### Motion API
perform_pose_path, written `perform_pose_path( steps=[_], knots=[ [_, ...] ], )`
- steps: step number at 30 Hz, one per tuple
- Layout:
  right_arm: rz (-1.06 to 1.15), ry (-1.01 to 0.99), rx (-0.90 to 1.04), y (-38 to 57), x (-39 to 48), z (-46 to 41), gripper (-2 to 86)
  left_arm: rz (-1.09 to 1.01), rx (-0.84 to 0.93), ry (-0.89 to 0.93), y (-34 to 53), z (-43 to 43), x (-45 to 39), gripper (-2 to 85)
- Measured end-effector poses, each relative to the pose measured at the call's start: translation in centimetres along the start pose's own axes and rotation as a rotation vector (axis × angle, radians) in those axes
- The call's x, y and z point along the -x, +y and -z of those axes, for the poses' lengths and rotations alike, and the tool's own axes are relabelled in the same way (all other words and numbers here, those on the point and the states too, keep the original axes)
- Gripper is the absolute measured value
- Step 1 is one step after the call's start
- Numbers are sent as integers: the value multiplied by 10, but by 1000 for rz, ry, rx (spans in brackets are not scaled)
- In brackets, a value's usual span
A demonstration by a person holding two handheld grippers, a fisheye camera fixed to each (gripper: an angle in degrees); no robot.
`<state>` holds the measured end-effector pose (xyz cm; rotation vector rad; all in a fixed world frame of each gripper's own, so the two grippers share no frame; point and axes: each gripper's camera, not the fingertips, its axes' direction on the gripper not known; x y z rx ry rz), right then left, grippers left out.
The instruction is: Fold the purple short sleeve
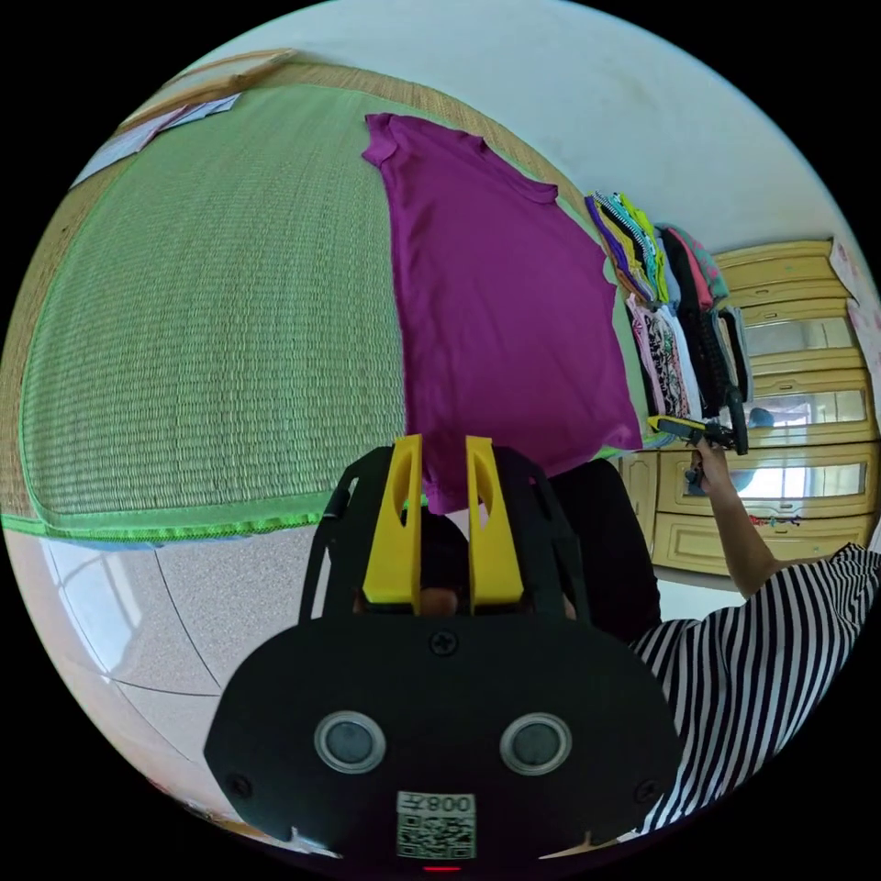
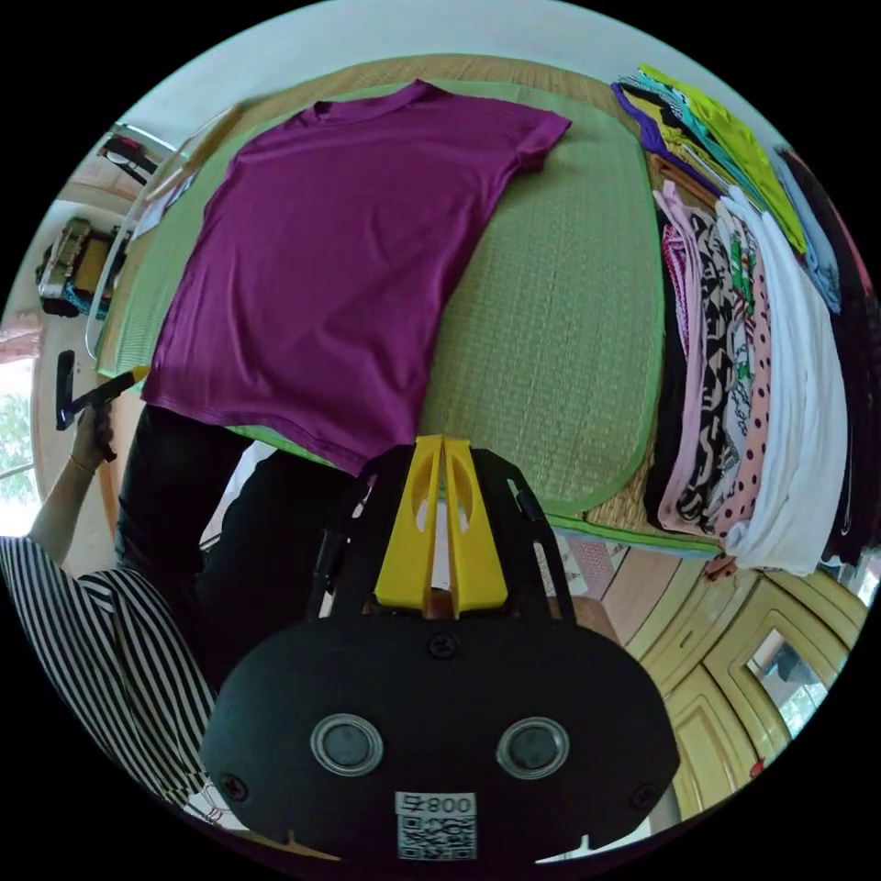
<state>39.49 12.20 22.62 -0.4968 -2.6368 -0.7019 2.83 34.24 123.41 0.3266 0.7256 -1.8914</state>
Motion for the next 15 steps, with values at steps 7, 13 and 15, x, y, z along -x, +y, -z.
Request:
perform_pose_path(
  steps=[7, 13, 15],
  knots=[
    [20, 47, 44, -8, 29, -20, 55, 10, 54, -69, 4, -14, 6, 15],
    [-12, 3, 31, 12, 18, -5, 19, 27, 71, -45, 21, -18, 9, 2],
    [-19, -5, 30, 22, 14, -1, 12, 34, 67, -42, 28, -18, 8, 2]
  ],
)
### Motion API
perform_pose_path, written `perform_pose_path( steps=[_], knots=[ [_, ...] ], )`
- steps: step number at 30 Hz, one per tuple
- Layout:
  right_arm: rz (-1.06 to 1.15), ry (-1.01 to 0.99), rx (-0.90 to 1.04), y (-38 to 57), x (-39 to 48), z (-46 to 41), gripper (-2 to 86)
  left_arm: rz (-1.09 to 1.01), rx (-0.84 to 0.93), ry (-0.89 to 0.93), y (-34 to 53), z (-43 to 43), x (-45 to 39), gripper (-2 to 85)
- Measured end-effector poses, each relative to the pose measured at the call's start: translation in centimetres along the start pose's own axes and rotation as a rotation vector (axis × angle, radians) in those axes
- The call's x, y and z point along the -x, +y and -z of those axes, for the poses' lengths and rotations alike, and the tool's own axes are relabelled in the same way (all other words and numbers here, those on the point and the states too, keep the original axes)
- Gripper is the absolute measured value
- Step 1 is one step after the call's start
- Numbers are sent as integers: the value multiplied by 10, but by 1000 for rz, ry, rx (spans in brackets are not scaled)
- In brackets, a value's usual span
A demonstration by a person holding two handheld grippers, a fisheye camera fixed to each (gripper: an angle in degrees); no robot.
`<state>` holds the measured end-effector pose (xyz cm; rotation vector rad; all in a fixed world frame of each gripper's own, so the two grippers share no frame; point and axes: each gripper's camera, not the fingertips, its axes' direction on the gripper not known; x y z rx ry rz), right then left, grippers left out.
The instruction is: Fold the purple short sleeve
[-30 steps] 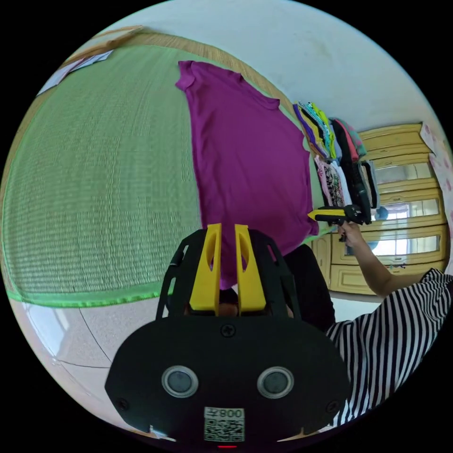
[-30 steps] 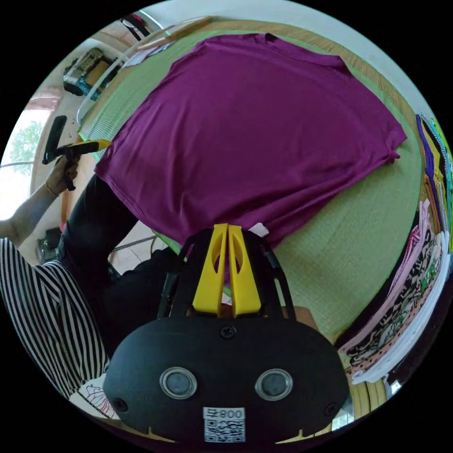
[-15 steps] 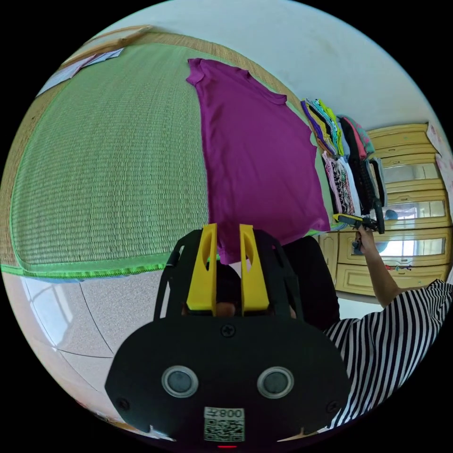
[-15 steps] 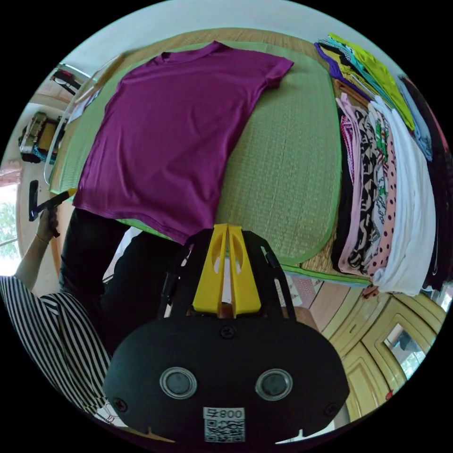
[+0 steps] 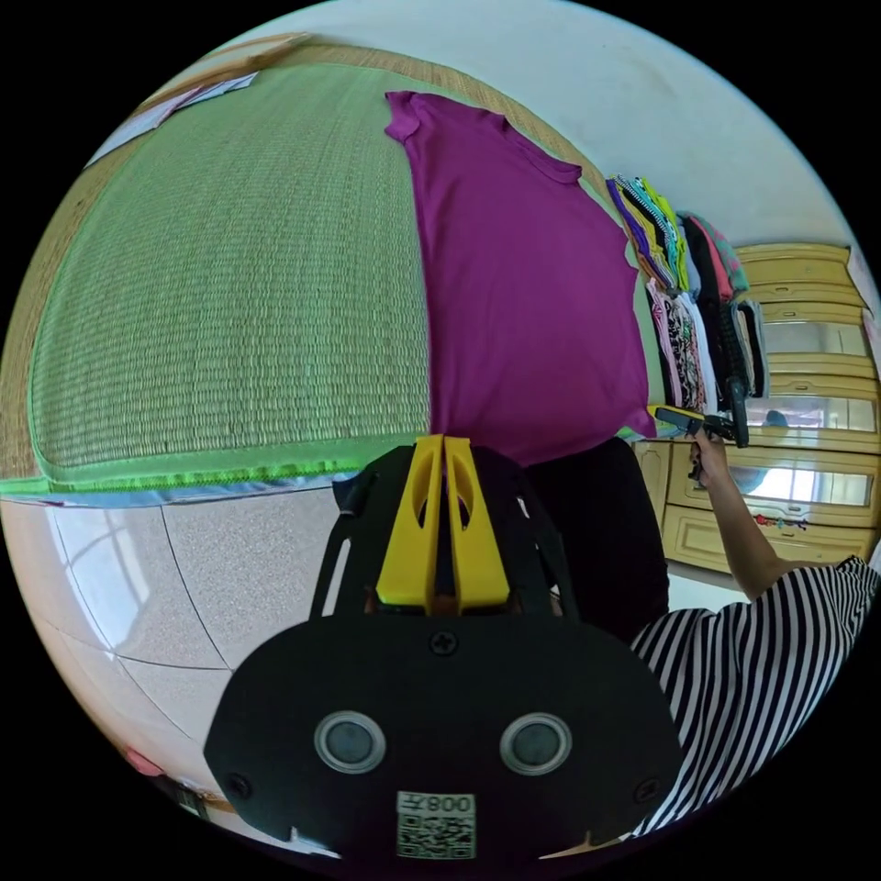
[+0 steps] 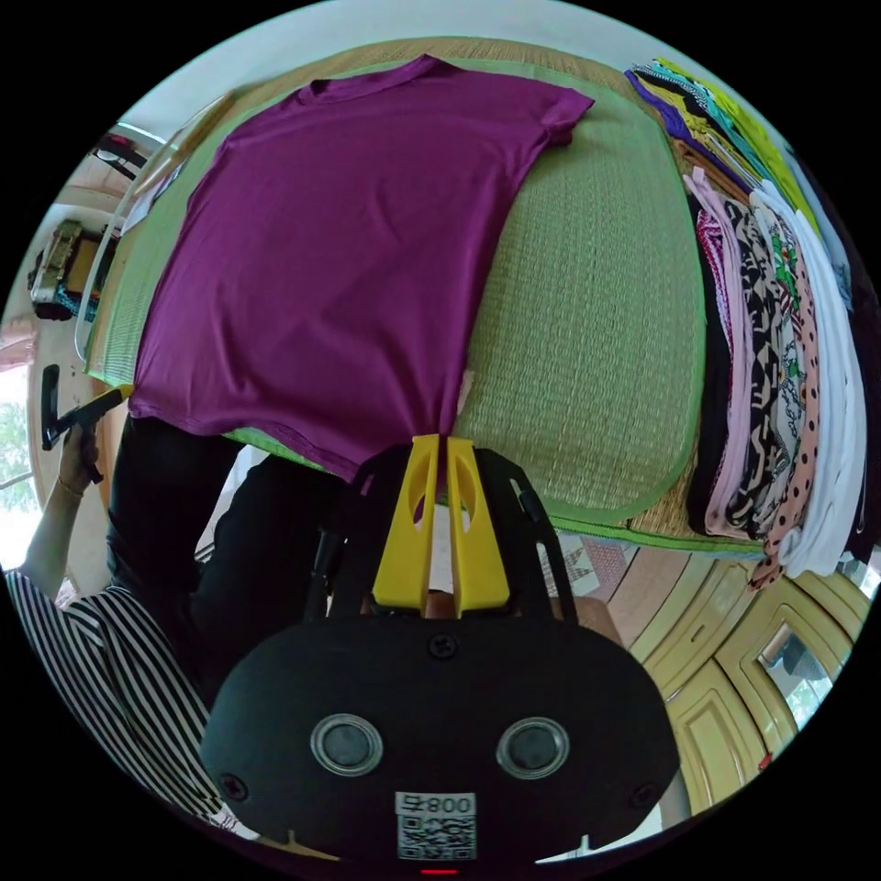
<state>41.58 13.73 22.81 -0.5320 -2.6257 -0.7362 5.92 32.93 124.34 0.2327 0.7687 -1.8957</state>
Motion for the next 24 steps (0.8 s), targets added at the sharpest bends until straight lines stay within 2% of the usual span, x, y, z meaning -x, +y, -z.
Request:
perform_pose_path(
  steps=[3, 9, 12, 17, 24],
  knots=[
    [-22, -37, -2, 12, -9, 5, 8, 3, -9, 16, 10, -2, -1, 4],
    [-93, -93, -78, 23, -30, 34, 0, -29, -159, -13, -8, 18, -5, 18],
    [-74, -107, -129, 14, -26, 49, -3, -79, -204, -5, -50, 20, -8, 21],
    [-28, -58, -129, -15, -16, 57, -4, -164, -235, -95, -151, 6, -27, 16],
    [-70, -93, -104, -6, -32, 44, -5, -133, -243, -169, -245, -19, -35, 4]
  ],
)
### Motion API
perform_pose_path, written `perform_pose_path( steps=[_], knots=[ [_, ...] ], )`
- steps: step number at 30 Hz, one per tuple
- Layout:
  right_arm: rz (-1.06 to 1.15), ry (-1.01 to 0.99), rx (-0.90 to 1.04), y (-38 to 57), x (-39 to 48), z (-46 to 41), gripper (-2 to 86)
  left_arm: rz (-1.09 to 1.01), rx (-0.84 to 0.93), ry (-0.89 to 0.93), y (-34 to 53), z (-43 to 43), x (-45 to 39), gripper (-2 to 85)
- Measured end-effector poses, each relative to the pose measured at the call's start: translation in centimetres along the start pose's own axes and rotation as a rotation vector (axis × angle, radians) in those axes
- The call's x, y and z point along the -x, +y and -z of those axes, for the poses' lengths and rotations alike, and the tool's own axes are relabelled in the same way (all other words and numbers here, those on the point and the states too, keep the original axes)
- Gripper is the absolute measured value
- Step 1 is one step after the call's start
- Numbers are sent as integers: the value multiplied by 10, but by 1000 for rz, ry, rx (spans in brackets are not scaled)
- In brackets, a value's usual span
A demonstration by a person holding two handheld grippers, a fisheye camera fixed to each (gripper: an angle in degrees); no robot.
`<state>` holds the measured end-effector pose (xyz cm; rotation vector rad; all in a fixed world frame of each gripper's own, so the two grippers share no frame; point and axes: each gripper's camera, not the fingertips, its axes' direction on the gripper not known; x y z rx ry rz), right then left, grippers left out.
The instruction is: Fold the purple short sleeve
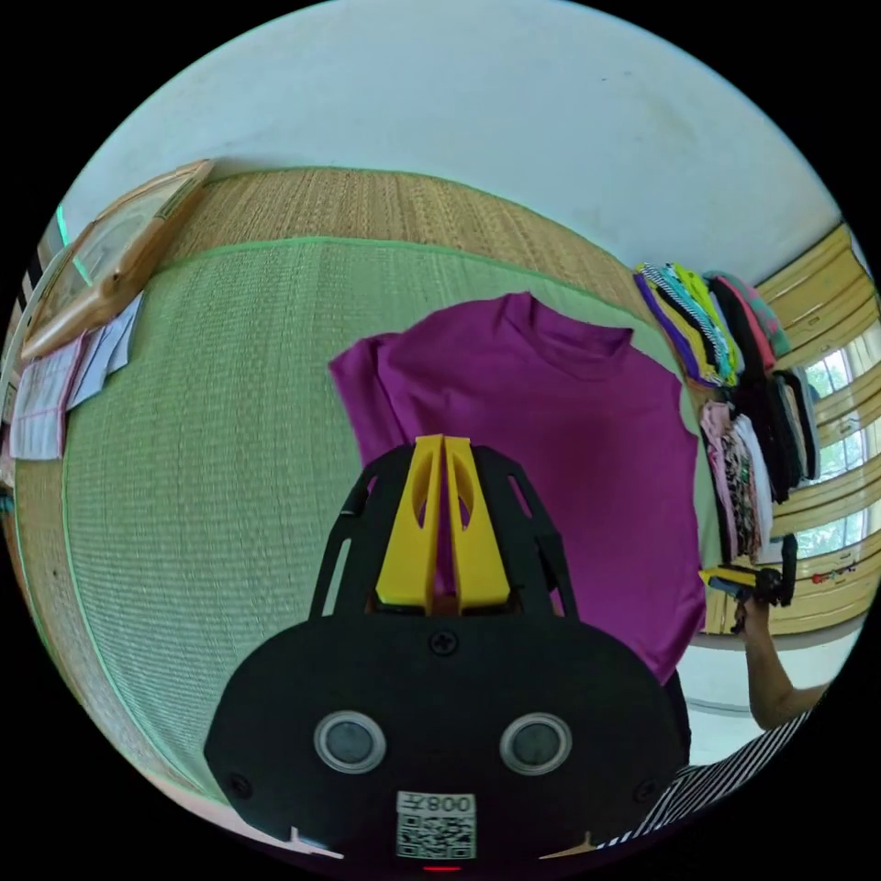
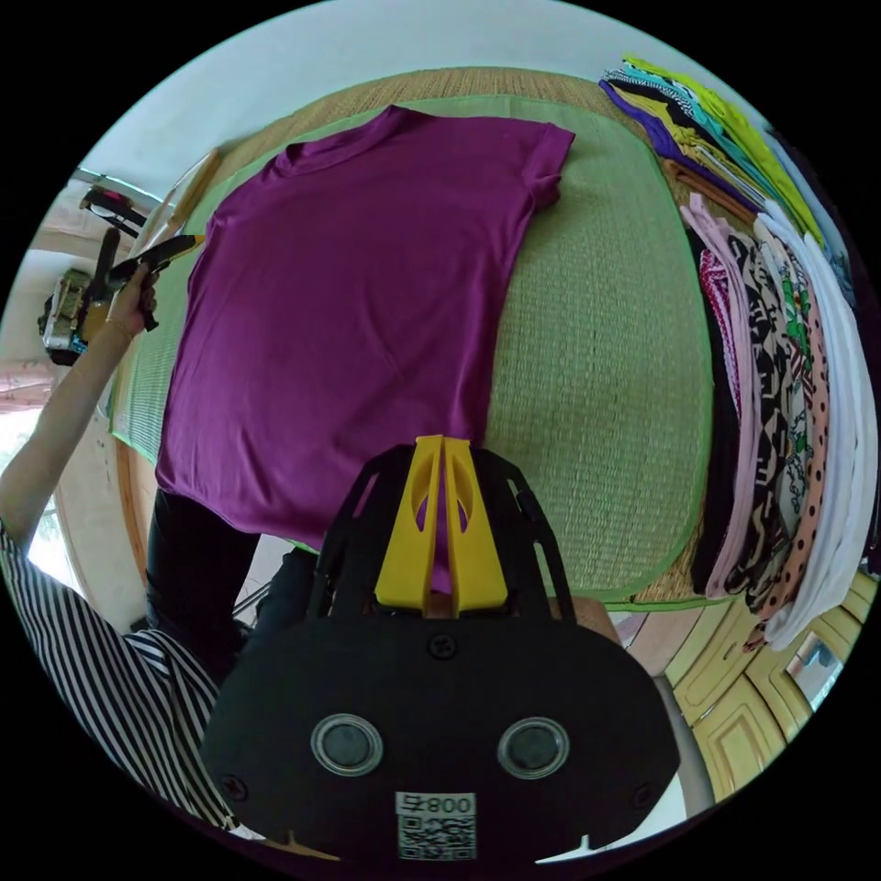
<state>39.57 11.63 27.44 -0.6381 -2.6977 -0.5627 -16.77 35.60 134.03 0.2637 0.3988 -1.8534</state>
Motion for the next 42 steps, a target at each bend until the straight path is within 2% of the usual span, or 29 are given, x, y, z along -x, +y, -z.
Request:
perform_pose_path(
  steps=[2, 4, 7, 13, 16, 19, 20, 23, 26, 31, 34, 42],
  knots=[
    [0, -1, 19, 4, -2, -7, -5, 17, 50, -69, -12, -15, 7, 3],
    [-3, -2, 16, 7, -4, -10, -5, 36, 12, -48, -15, -15, 14, 2],
    [-8, -11, 7, 13, -10, -8, -5, 69, -1, -113, -16, -12, 22, 2],
    [-8, -6, -16, 34, -16, 0, -5, 45, -58, 30, 5, 0, 13, 2],
    [-10, 2, -34, 53, -17, 4, -5, -28, 3, 80, 19, -9, -5, 2],
    [-28, 5, -21, 72, -23, 2, -5, -23, 98, -10, 26, -22, -10, 1],
    [-38, -2, -20, 81, -27, 2, -5, -1, 75, -3, 31, -19, -10, 1],
    [-45, -15, -27, 101, -32, 2, -5, -9, 46, 128, 53, -10, -21, 1],
    [-53, -10, -18, 120, -38, -3, -5, -73, 81, 170, 89, -4, -45, 1],
    [-93, -69, -49, 150, -59, -9, -5, -40, 170, 237, 149, -10, -60, 2],
    [-134, -139, -69, 164, -78, -11, -4, 19, 240, 201, 169, -25, -58, 1],
    [-198, -301, -137, 207, -122, -12, 1, 23, 172, 225, 156, -18, -75, 3]
  ],
)
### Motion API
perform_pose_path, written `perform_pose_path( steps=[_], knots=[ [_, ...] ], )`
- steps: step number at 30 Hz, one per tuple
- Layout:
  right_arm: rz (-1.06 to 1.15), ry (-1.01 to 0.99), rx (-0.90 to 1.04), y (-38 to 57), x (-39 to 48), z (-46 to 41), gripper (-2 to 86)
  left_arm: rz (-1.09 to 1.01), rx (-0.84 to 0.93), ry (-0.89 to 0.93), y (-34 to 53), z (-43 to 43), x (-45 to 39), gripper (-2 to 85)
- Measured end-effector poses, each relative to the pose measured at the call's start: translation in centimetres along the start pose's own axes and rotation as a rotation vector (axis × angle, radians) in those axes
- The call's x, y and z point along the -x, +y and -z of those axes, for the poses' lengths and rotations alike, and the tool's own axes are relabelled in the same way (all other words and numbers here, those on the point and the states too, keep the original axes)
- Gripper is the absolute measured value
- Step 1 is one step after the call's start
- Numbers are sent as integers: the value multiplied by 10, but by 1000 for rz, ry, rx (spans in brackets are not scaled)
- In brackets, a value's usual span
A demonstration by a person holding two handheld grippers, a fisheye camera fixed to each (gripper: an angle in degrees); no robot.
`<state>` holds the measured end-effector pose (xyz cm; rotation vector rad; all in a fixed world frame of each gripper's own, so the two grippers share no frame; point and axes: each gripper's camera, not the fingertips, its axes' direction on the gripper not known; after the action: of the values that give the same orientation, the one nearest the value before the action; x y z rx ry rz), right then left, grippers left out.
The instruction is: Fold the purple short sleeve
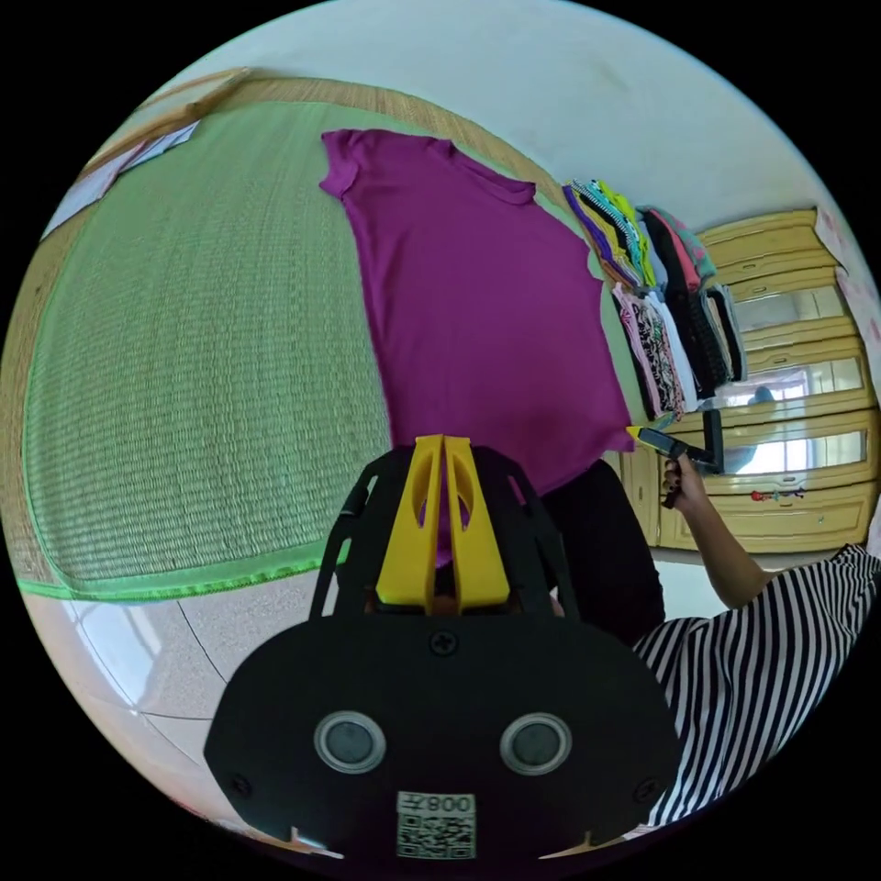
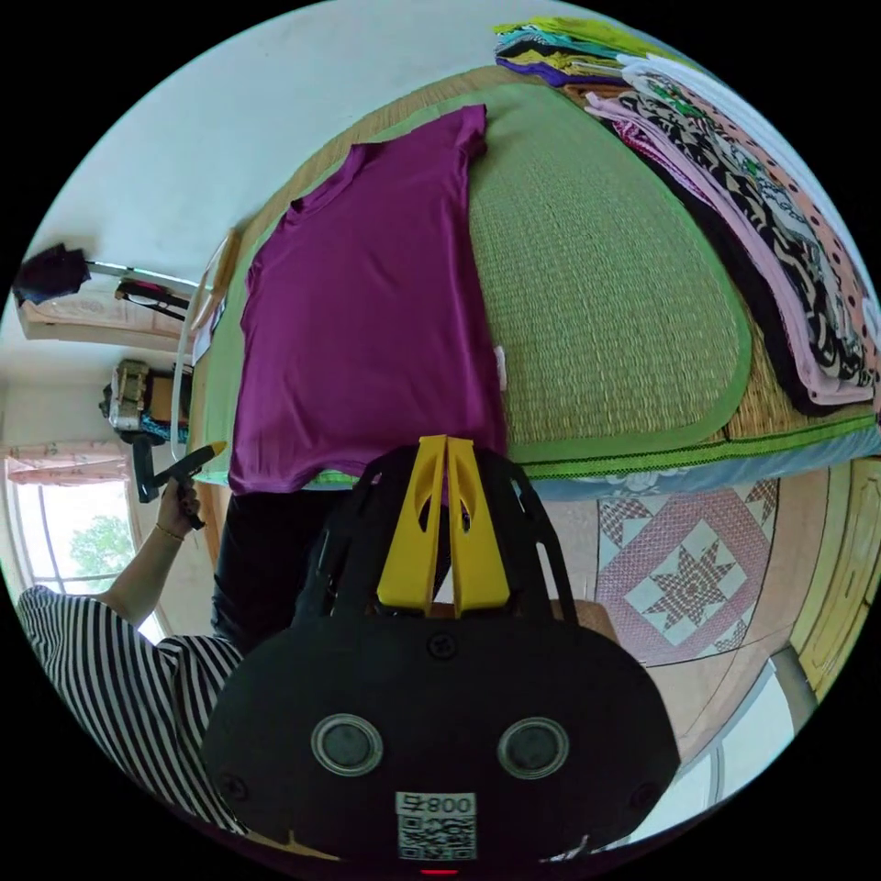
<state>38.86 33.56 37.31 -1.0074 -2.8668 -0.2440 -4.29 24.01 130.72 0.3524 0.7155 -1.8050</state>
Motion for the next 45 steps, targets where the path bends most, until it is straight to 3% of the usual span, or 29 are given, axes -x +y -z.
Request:
perform_pose_path(
  steps=[9, 17, 20, 26, 34, 40, 45],
  knots=[
    [19, -120, -182, 0, -26, 28, 17, -162, -11, 128, -66, -24, -51, 18],
    [27, -106, -278, -35, -51, 30, 58, -350, 58, 198, -171, -79, -123, 31],
    [88, -191, -241, -50, -53, 19, 57, -443, 141, 239, -197, -109, -159, 30],
    [249, -182, 13, -10, -33, -39, 46, -503, 391, 288, -174, -180, -202, 22],
    [230, -197, 112, 45, -62, -59, 11, -430, 455, 310, -157, -206, -226, 9],
    [216, -199, -4, 43, -69, -45, 23, -454, 363, 309, -188, -199, -256, 22],
    [170, -132, -218, -10, -77, -26, 59, -523, 287, 281, -245, -201, -288, 46]
  ],
)
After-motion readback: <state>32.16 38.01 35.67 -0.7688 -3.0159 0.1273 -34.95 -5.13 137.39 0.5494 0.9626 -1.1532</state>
